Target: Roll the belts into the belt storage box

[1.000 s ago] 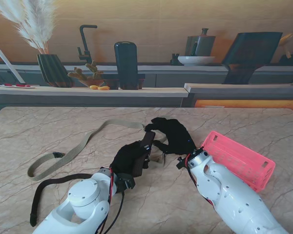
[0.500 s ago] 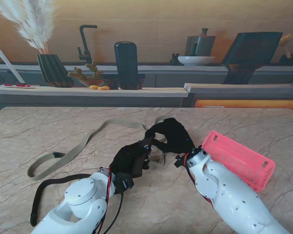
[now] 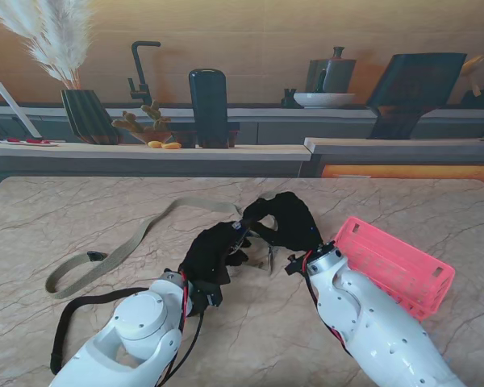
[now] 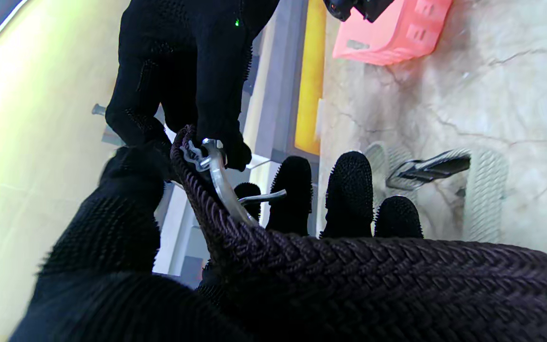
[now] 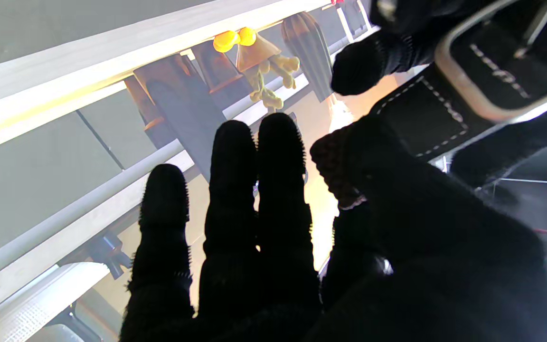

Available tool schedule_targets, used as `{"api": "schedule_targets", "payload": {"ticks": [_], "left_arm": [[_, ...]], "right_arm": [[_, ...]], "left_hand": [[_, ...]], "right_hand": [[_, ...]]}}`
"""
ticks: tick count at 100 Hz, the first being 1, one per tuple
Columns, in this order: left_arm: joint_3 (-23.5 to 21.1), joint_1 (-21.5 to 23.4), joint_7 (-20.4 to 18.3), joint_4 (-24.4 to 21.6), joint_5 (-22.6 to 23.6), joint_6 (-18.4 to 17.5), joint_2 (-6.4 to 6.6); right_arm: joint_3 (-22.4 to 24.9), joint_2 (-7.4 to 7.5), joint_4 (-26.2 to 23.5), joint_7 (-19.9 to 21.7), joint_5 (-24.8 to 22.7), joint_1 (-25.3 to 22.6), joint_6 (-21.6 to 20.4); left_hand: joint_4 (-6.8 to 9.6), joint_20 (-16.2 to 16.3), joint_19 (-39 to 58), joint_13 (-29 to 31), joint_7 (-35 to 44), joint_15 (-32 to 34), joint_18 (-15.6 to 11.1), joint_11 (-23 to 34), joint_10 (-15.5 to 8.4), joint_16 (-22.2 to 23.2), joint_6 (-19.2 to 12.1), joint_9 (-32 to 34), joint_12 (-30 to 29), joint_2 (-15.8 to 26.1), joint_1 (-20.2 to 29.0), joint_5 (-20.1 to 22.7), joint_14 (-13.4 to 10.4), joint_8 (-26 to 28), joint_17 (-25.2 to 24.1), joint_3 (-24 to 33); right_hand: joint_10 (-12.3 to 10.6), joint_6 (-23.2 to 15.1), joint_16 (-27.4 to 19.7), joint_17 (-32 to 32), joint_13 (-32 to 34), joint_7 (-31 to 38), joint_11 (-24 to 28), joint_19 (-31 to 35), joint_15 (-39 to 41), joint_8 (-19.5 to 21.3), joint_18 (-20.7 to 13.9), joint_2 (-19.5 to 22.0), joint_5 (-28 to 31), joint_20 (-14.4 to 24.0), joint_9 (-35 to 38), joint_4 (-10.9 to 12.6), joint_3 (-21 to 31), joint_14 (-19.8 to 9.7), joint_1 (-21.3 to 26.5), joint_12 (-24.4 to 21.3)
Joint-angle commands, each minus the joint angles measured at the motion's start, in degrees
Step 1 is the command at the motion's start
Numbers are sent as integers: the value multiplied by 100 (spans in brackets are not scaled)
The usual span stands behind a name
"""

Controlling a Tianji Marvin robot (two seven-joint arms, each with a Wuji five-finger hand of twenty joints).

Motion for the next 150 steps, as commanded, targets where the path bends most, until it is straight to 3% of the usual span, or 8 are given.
{"api": "schedule_targets", "payload": {"ticks": [1, 40, 44, 83, 100, 113, 126, 150], "left_arm": [[24, 3, 32, 47, 105, -74, -36], [86, -4, 227, 112, 1050, -636, 13], [79, 6, 234, 80, 1116, -629, 21], [193, -49, 163, 72, 1414, -538, 53], [340, -126, 128, 115, 1630, -596, 68], [450, -164, 90, 151, 1830, -711, 90], [577, -226, 347, 283, 2245, -845, 49], [749, -376, 919, 570, 2296, -1055, -143]], "right_arm": [[-12, -72, -134, -58, 47, -31, 106], [73, -113, -560, -397, -65, -62, 756], [105, -104, -613, -433, -119, -61, 791], [420, -62, -1066, -609, -387, -78, 1125], [367, -71, -1002, -607, -361, -39, 1118], [223, -79, -796, -609, -345, 46, 1156], [94, -110, -582, -578, -230, 104, 1214], [-122, -180, -322, -615, -36, 111, 1250]], "left_hand": [[271, -28, -131, -289, -393, -314, 72, -327, 3, -19, -279, -374, -160, 191, -72, -294, -8, -101, -108, -607], [391, -69, -604, -1141, -868, -1297, -38, -1035, -132, -374, -414, -1536, -548, -43, 114, -1064, -290, -317, -374, -796], [330, 134, -653, -1100, -796, -1289, -47, -971, -139, -252, -394, -1595, -580, -259, -200, -1160, -305, -396, -314, 22], [280, 50, -476, -1033, -834, -1011, -117, -985, -99, -167, -371, -1887, -615, -528, -235, -1345, -332, -472, -271, 996], [212, 376, 565, 42, -533, 737, -189, -152, -213, 789, -262, -1299, 71, -982, -247, -1203, -620, -392, 512, 2104], [153, 781, 2296, 1612, -344, 3252, -609, 459, -271, 1451, -190, -757, 587, -1172, -363, -1085, -1895, -415, 1858, 2483], [111, 612, 3217, 2357, -250, 4212, -1042, 532, -279, 1361, -189, -722, 575, -981, -681, -1094, -2710, -448, 2661, 2046], [171, 558, 2390, 1438, -294, 3597, -869, -172, -203, 1513, -300, -1620, -131, -412, -729, -1480, -2144, -460, 1677, 787]], "right_hand": [[291, 184, 90, -18, 97, 798, 141, 188, 155, 279, 114, 320, 642, -108, 191, 120, 260, -33, 191, 41], [510, 540, 119, -124, 120, 725, 193, 490, 392, 172, 325, 92, 813, -172, 252, 211, 477, 246, 271, -34], [516, 556, 120, -127, 118, 724, 196, 512, 403, 173, 322, 81, 829, -176, 254, 213, 479, 256, 276, -34], [603, 692, 107, -231, 94, 676, 222, 646, 487, 187, 364, 9, 876, -271, 268, 245, 526, 340, 322, -35], [602, 699, 98, -265, 69, 667, 227, 664, 496, 204, 370, 28, 873, -303, 245, 251, 527, 349, 327, -32], [614, 697, 92, -302, 44, 659, 244, 669, 502, 226, 388, 51, 850, -335, 226, 257, 512, 359, 338, -21], [614, 706, 89, -342, 25, 651, 254, 667, 514, 242, 401, 58, 840, -365, 202, 268, 496, 374, 355, -14], [617, 721, 77, -337, 88, 632, 249, 700, 549, 213, 440, 5, 878, -413, 256, 283, 494, 367, 336, -37]]}}
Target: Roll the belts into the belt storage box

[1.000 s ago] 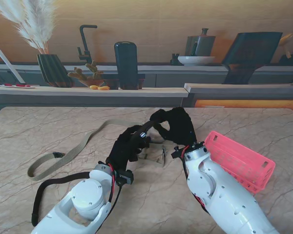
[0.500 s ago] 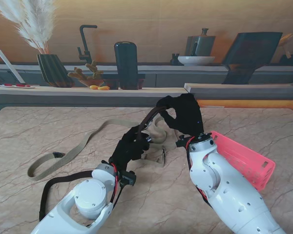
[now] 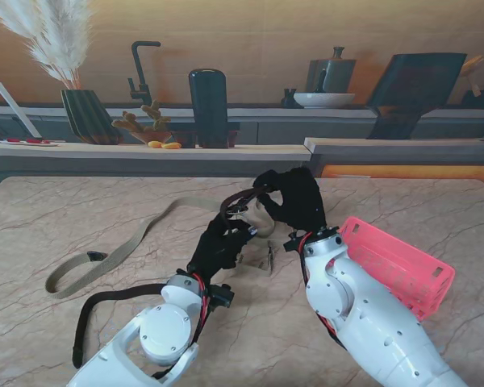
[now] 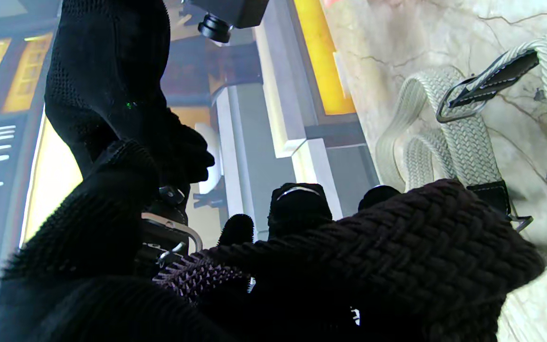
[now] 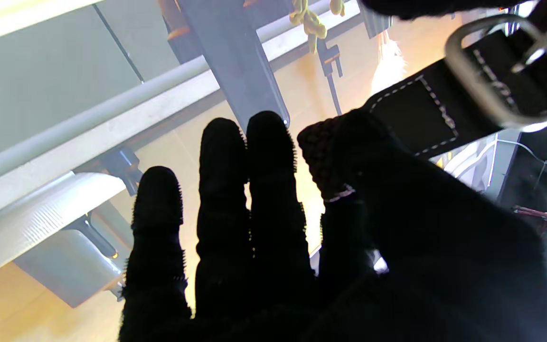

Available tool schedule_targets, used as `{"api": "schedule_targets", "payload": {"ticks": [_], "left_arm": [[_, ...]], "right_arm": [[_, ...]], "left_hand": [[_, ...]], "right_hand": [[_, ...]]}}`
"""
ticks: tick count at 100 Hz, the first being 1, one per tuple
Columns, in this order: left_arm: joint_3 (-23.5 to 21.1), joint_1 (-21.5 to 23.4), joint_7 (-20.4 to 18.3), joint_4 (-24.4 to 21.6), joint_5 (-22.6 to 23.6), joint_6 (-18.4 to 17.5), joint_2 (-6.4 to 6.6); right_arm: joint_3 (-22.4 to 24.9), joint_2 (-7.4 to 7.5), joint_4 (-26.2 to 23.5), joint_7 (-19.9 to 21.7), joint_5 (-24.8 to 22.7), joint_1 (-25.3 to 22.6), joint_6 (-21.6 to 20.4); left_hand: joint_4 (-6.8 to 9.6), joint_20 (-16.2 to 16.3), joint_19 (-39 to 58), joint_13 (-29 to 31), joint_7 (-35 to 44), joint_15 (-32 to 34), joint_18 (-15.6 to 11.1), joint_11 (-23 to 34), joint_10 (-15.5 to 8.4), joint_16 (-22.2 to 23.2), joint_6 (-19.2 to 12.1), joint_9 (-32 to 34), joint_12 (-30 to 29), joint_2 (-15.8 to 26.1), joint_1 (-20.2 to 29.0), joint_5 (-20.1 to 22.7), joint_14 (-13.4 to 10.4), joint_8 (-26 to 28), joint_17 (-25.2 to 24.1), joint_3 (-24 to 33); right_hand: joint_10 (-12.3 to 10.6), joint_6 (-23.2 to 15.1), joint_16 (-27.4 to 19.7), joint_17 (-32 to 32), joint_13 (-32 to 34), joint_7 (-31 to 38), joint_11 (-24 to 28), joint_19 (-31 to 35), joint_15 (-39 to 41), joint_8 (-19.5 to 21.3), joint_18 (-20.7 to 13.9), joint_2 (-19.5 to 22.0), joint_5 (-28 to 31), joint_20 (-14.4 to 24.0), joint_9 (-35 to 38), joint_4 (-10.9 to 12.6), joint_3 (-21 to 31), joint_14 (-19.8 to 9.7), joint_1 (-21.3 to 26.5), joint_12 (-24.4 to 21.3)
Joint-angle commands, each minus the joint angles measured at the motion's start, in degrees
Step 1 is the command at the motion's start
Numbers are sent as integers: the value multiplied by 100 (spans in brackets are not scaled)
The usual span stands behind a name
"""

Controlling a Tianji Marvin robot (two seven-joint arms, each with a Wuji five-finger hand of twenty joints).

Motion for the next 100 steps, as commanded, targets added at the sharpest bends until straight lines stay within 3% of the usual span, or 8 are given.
{"api": "schedule_targets", "payload": {"ticks": [1, 15, 25, 37, 66, 83, 95, 100], "left_arm": [[58, -44, 23, 46, 20, 30, -111], [151, -122, 342, 183, 62, -9, -223], [216, -188, 590, 303, 134, -74, -304], [279, -278, 946, 467, 237, -213, -418], [313, -377, 1372, 614, 266, -299, -563], [327, -392, 1416, 632, 183, -271, -595], [324, -405, 1391, 655, 95, -194, -603], [321, -408, 1375, 667, 67, -159, -604]], "right_arm": [[-81, -71, 49, -32, -2, -52, 11], [-182, -102, 113, -54, 63, -47, -15], [-252, -132, 140, -44, 140, -42, -44], [-327, -152, 176, -45, 186, -45, -97], [-578, -175, 331, 297, 404, -14, -362], [-768, -244, 480, 413, 615, 77, -475], [-832, -307, 502, 407, 758, 95, -508], [-831, -325, 486, 388, 795, 82, -520]], "left_hand": [[2, 55, -238, -270, 127, -118, -29, -178, -111, 198, -169, -379, -211, 266, -137, -236, 79, -28, -313, -396], [6, 5, -621, -658, 125, -367, 12, -315, -118, 194, -214, -736, -339, 471, -143, -450, 275, -11, -691, -638], [65, 7, -894, -944, 165, -587, -10, -348, -160, 227, -244, -1016, -462, 711, 54, -697, 337, -19, -916, -1190], [78, -185, -1490, -1568, -328, -1316, 11, -372, -273, 99, -336, -1358, -516, 976, 149, -704, 521, -323, -1373, -1416], [75, -310, -1997, -2259, -469, -1906, -83, -259, -402, -6, -414, -1404, -492, 1235, 384, -705, 498, -306, -1761, -1586], [110, -414, -2607, -3448, -551, -4425, -58, -323, -525, -1292, -492, -1487, -513, 1495, 789, -696, 953, -286, -2223, -2038], [166, -585, -2875, -3430, -501, -4851, -129, -323, -518, -1620, -492, -1354, -528, 1595, 1306, -681, 991, -258, -2162, -1888], [183, -822, -2889, -3276, -354, -4868, -162, -264, -511, -1771, -468, -1217, -546, 1599, 1470, -686, 983, -240, -2024, -1427]], "right_hand": [[242, -30, 53, -112, 39, 683, 97, 166, 119, 226, 102, 344, 507, -161, 138, 273, 196, -41, 168, -43], [244, -2, 35, -89, 132, 676, 57, 199, 132, 173, 127, 276, 557, -194, 215, 276, 236, -44, 144, -84], [283, 66, 17, -94, 182, 668, 32, 220, 130, 117, 153, 220, 584, -224, 284, 283, 289, -23, 137, -109], [275, 84, 7, -80, 239, 671, 20, 252, 144, 76, 169, 173, 620, -249, 334, 288, 327, -15, 105, -123], [268, 98, -26, -59, 375, 660, -45, 302, 129, -46, 213, 60, 702, -313, 470, 285, 419, 7, 27, -181], [254, 85, -29, -42, 433, 658, -56, 317, 128, -83, 211, 42, 721, -337, 510, 281, 431, 1, -7, -190], [245, 75, -23, -31, 491, 660, -58, 328, 143, -99, 210, 53, 714, -351, 530, 279, 425, -10, -29, -191], [240, 80, -21, -23, 501, 659, -52, 332, 147, -107, 207, 52, 707, -356, 543, 280, 424, -13, -39, -189]]}}
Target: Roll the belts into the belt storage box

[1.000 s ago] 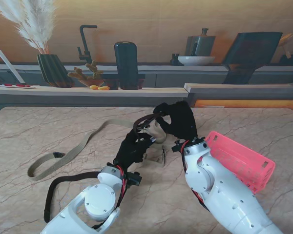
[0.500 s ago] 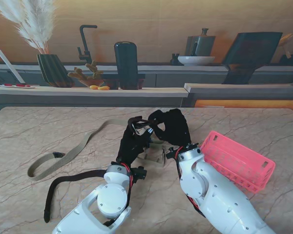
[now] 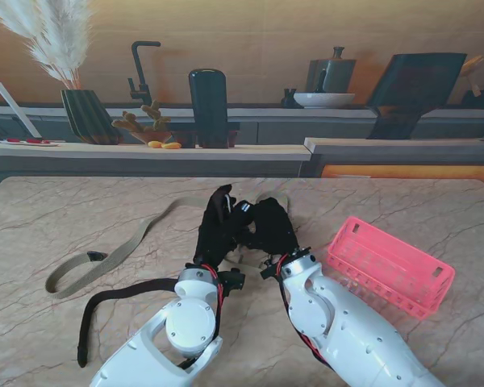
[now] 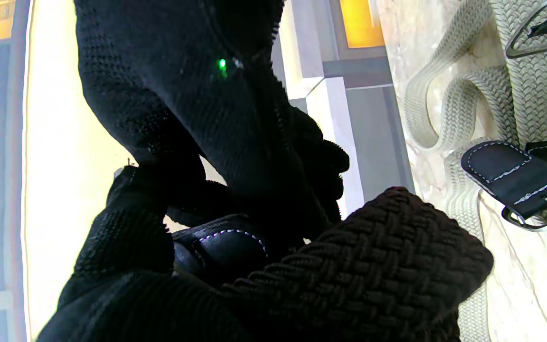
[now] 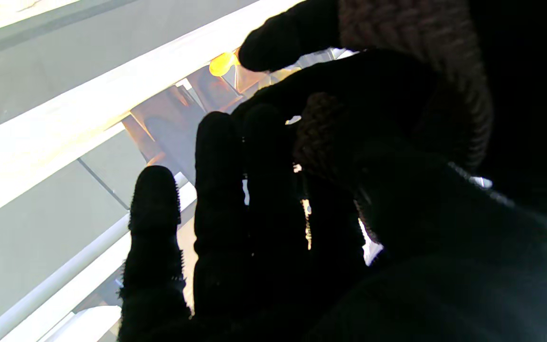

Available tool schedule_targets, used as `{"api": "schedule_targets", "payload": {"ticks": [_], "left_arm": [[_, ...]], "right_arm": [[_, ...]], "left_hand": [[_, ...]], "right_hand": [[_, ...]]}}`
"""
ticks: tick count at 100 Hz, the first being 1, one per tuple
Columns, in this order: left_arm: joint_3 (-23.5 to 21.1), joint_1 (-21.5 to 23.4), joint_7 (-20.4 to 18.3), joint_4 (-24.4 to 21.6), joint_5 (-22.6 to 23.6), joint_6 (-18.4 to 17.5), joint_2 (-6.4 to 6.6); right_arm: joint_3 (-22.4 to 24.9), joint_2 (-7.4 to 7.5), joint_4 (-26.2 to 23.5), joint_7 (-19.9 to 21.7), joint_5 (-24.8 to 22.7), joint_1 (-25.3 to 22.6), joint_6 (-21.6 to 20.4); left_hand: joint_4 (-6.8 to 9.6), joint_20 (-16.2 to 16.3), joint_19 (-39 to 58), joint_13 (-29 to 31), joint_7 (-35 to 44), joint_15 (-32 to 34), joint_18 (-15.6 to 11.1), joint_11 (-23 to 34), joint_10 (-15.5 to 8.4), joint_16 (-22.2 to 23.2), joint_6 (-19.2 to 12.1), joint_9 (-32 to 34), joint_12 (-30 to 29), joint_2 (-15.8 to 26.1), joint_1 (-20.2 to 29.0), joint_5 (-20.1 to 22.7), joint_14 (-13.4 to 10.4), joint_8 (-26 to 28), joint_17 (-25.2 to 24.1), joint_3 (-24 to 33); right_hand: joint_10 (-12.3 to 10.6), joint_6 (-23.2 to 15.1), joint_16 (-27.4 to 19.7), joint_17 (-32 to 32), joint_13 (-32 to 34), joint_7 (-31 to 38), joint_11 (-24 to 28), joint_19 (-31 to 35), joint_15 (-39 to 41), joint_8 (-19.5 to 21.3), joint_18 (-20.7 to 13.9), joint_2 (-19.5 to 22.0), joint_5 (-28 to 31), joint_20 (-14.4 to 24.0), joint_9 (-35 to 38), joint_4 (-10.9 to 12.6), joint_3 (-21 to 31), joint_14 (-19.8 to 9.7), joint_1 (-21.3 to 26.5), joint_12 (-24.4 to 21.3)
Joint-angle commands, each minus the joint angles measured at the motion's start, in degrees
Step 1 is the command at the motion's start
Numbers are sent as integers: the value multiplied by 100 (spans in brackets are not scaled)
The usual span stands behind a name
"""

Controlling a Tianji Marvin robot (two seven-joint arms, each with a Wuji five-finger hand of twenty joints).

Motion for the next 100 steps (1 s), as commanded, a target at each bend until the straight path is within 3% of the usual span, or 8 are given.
{"api": "schedule_targets", "payload": {"ticks": [1, 7, 20, 38, 58, 67, 73, 100], "left_arm": [[23, 11, -55, 21, -38, 77, -55], [13, 26, -80, 13, -92, 98, -52], [-3, 52, -143, -3, -143, 142, -36], [-64, 97, -152, -93, -332, 230, -39], [-182, 202, -402, -282, -671, 240, 36], [-247, 247, -715, -365, -855, 257, 123], [-286, 269, -898, -412, -989, 284, 170], [-469, 290, -1419, -525, -1335, 488, 305]], "right_arm": [[-34, -115, -102, -31, 28, -32, -59], [-11, -121, -146, -73, 27, -65, -47], [84, -117, -273, -146, 13, -164, -9], [237, -93, -504, 0, 130, -344, 53], [474, -56, -794, 415, 466, -560, 283], [572, -24, -908, 636, 593, -644, 377], [643, 16, -998, 827, 650, -708, 414], [1220, 358, -1494, 1584, 176, -1163, 213]], "left_hand": [[182, -319, -20, 179, 164, -53, -200, 82, -216, -215, -177, 136, -63, 99, 291, 56, -27, 111, 180, 716], [158, -341, -20, 377, 487, 4, -189, 166, -213, -237, -143, 310, -43, -91, 67, 50, -19, 100, 317, 1884], [140, -376, -40, 687, 758, 161, -184, 304, -205, -205, -108, 556, 8, -71, 443, 61, -15, 150, 601, 2478], [-248, -383, 498, 1896, 1863, 1058, -205, 178, -60, 129, 64, 1710, 1053, -161, 2252, 225, -119, 501, 1753, 1375], [-322, -242, 1120, 2583, 2395, 1779, -9, 169, -102, 607, -26, 2465, 1613, -653, 2299, 687, -408, 742, 2369, 2351], [-364, -39, 1158, 2624, 2374, 1766, 103, 79, -91, 1001, -53, 2541, 1736, -852, 2300, 806, -355, 876, 2352, 2637], [-362, 2, 1143, 2637, 2384, 1719, 102, 55, -72, 1080, -63, 2560, 1757, -903, 2303, 867, -316, 915, 2354, 2633], [-304, 820, 1606, 2930, 2311, 2321, 157, -194, 43, 1854, -97, 2930, 2337, -783, 2299, 1196, -469, 1033, 2438, 2183]], "right_hand": [[183, -658, -20, -21, 181, 569, -48, 179, 132, -9, 68, 294, 485, -116, 179, 274, 253, -104, 80, -56], [186, -637, -18, -11, 193, 567, -48, 186, 136, -19, 63, 310, 467, -122, 178, 275, 249, -103, 74, -57], [152, -678, -13, 24, 212, 565, -35, 217, 143, -28, 37, 360, 426, -129, 167, 277, 218, -126, 43, -48], [201, -645, -13, -3, 134, 588, -5, 233, 121, 18, 21, 399, 355, -153, 76, 282, 162, -84, 97, -17], [322, -482, 18, -86, -247, 383, 157, 195, 51, 312, -23, 245, -280, -192, -488, 235, -53, -5, -25, 159], [308, -221, 74, -174, -490, -549, 377, 90, 4, 834, -41, 130, -809, -120, -993, 274, 27, 24, -461, 370], [313, -122, 82, -257, -676, -1350, 395, -30, -83, 1493, -97, 151, -1018, -42, -1331, 662, 178, 23, -900, 449], [262, -244, 46, -420, -1221, -2081, -378, -793, -817, 1780, -260, 12, -1762, 301, -2510, 649, -250, -111, -1791, 479]]}}
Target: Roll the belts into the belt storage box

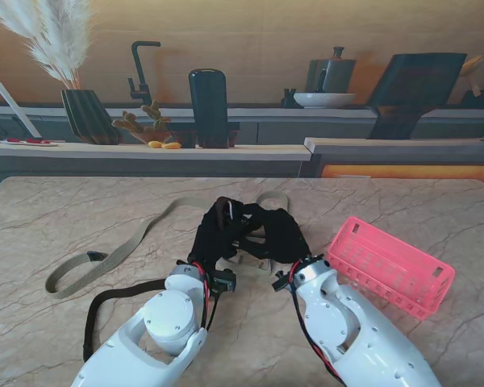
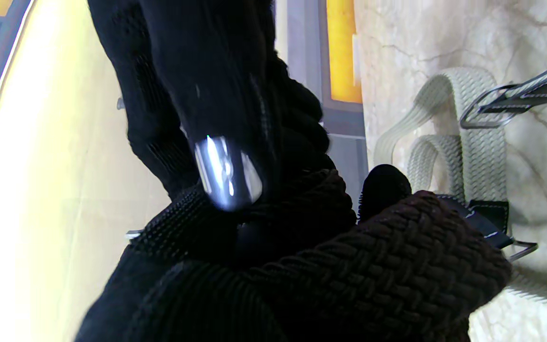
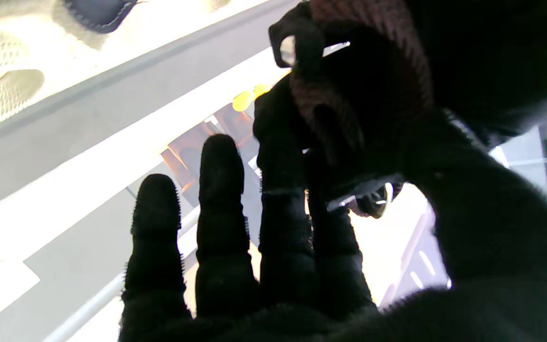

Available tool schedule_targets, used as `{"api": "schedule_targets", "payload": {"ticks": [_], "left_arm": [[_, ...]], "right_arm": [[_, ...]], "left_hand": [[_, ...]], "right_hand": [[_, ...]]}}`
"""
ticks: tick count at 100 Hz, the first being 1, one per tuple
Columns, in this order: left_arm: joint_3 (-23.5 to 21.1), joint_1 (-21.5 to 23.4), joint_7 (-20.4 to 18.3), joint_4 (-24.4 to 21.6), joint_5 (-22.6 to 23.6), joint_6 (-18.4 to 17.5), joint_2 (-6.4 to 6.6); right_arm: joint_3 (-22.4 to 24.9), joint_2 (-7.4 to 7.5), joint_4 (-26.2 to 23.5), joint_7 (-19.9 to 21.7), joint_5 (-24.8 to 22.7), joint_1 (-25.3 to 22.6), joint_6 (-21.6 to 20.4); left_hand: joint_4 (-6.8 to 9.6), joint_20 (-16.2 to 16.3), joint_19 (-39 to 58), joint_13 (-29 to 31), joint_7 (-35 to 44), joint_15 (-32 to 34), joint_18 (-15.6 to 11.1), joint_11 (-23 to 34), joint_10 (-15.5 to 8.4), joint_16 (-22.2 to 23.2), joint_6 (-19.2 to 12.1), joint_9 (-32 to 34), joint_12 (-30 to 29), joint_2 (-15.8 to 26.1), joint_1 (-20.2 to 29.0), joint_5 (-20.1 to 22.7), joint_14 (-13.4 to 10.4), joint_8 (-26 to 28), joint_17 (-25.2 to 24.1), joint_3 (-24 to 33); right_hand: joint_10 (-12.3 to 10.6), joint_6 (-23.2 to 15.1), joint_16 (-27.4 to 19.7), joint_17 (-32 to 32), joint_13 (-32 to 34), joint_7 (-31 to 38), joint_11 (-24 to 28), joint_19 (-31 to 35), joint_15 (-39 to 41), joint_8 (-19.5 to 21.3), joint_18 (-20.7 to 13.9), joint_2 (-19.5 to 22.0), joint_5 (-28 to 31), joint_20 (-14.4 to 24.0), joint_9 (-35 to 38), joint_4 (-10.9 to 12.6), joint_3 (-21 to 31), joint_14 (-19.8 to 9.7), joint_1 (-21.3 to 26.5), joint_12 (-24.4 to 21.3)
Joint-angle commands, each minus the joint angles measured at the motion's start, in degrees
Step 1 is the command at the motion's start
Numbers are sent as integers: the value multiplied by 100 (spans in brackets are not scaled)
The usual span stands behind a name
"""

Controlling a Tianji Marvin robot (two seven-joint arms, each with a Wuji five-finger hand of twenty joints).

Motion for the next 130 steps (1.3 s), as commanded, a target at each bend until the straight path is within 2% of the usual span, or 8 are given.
{"api": "schedule_targets", "payload": {"ticks": [1, 15, 25, 40, 56, 74, 110, 130], "left_arm": [[-47, 82, -275, -74, -133, 83, 81], [-211, 100, -1081, -140, -375, 221, 285], [-311, 101, -1656, -145, -595, 290, 416], [-399, 74, -2346, -87, -1000, 355, 540], [-413, -12, -2841, 21, -1176, 434, 622], [-357, -105, -3105, 152, -1109, 469, 674], [-211, -250, -3367, 391, -934, 354, 726], [-163, -270, -3387, 403, -776, 320, 750]], "right_arm": [[159, 149, -92, -172, -114, -103, -132], [514, 209, -179, -470, -602, -266, -426], [765, 264, -201, -697, -989, -327, -728], [1100, 410, -312, -602, -1490, -402, -1059], [1176, 534, -291, -439, -1902, -324, -1323], [1006, 601, -136, -346, -2100, -62, -1540], [521, 717, 98, 135, -2299, 448, -1713], [273, 719, 243, 540, -2070, 694, -1905]], "left_hand": [[326, 361, 390, 1046, 102, 1939, 32, -74, 31, 907, -179, 365, 260, 331, 767, 247, -400, 73, 154, 220], [395, 898, 815, 1318, 12, 2430, -36, -7, 87, 1420, -130, 448, 368, 499, 769, 355, -611, 38, 389, -150], [417, 1125, 1030, 1577, -317, 2614, -79, -111, 121, 1634, -114, 566, 510, 278, 588, 510, -781, -29, 676, 124], [412, 1134, 1221, 1835, -1081, 2725, -138, -361, 155, 1694, 4, 677, 651, -235, -19, 585, -941, -333, 986, 962], [559, 1075, 1398, 2166, -1576, 2842, -267, -293, 189, 1725, 19, 666, 604, -522, -468, 488, -1150, -665, 1408, 939], [652, 929, 1845, 2547, -1905, 3226, -471, 955, 240, 1694, 65, 11, -960, -1027, -1979, 285, -1481, -1042, 1962, 1420], [475, 798, 1941, 2667, -2190, 3311, -511, 893, 257, 1506, 102, -86, -1088, -1536, -2678, 12, -1543, -1328, 2159, 1687], [450, 769, 1943, 2662, -2280, 3320, -515, 865, 251, 1479, 114, -137, -1106, -1582, -2715, -90, -1547, -1413, 2169, 1774]], "right_hand": [[782, -316, 3, -91, -182, -243, -1286, -289, -152, 177, -185, -56, -220, 337, -955, 218, -247, -142, -255, -163], [715, -421, 5, -10, -195, -266, -1376, -387, -217, 248, -300, 200, -300, 431, -1098, 237, -261, -257, -293, -152], [578, -911, -23, 132, -143, -113, -1387, -456, -291, 366, -414, 370, -512, 532, -1079, 253, -195, -384, 74, -154], [471, -1881, -153, 230, -164, 219, -1667, -600, -588, 399, -529, 349, -1059, 601, -1356, 236, 52, -500, 527, -267], [394, -2212, -230, 258, -182, 251, -1834, -680, -767, 280, -605, 354, -1480, 632, -1593, 200, 52, -547, 557, -331], [395, -2146, -255, 244, -224, 271, -1902, -750, -860, 182, -613, 191, -1626, 659, -1732, 143, 43, -564, 232, -360], [462, -1644, -300, 142, -417, 16, -2147, -869, -1017, -50, -637, -55, -1982, 727, -2376, 112, 71, -545, -99, -455], [254, -1005, -251, 254, -98, 80, -1934, -868, -952, -58, -556, -91, -1010, 805, -1582, 97, 189, -589, -34, -340]]}}
